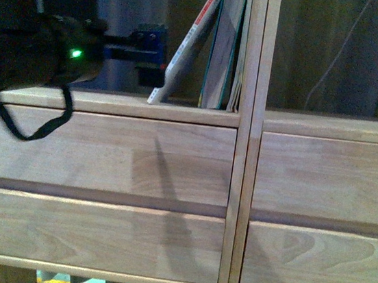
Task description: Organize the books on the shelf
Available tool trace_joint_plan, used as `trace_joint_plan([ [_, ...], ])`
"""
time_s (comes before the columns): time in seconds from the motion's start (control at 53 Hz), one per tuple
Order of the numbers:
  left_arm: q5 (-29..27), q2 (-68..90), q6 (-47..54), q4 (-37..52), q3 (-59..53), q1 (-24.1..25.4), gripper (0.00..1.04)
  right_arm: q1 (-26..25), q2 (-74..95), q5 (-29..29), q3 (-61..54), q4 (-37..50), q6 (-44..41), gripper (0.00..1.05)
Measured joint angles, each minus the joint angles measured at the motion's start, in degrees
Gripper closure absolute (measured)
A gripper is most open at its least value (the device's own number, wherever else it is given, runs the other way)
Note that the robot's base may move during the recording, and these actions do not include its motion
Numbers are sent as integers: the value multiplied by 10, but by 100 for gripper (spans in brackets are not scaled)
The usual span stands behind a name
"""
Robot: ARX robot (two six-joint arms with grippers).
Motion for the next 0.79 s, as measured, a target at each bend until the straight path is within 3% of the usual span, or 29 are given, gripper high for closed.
trace_joint_plan([
  [0.094,17,-76,-11,3,-80,22,7,-6,8,45,6,-12,-74,7],
  [0.358,151,-313,-84,10,-294,146,7,-8,32,152,9,2,-231,7],
  [0.396,170,-356,-94,-4,-320,167,7,-6,20,150,17,-45,-265,11],
  [0.491,32,-449,-67,-173,-329,163,22,14,-23,163,21,-195,-326,26],
  [0.547,-17,-480,-56,-228,-344,161,31,28,-40,174,9,-227,-346,35],
  [0.792,-32,-533,-41,-231,-434,160,70,74,-98,220,-45,-237,-370,73],
])
